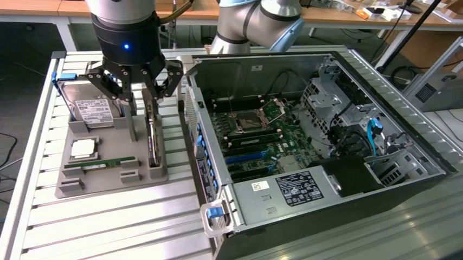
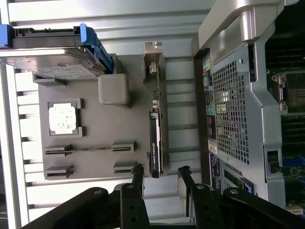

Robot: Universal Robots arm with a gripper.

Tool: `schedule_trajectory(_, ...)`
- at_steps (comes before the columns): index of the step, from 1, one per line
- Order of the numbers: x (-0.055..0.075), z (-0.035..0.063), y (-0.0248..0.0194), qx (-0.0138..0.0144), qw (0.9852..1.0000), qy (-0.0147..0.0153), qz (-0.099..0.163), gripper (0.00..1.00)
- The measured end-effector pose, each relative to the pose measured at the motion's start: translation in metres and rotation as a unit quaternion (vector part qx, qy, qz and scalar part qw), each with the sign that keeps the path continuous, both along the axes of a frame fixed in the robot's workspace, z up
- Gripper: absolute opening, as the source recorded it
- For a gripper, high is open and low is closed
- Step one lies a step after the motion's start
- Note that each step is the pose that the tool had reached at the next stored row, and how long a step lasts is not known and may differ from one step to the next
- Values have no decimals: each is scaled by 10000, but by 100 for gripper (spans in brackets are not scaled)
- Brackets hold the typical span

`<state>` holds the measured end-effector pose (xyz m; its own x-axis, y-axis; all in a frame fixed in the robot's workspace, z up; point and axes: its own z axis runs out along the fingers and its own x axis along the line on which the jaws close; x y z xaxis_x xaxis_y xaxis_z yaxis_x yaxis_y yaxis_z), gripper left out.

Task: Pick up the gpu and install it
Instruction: 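Pick up the gpu and move the gpu toward the slot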

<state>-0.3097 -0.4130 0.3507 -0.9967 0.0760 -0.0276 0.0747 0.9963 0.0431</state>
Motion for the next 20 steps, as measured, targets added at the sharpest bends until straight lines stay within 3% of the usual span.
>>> schedule_trajectory(20,0,-56,0,-1,10000,0,0,42)
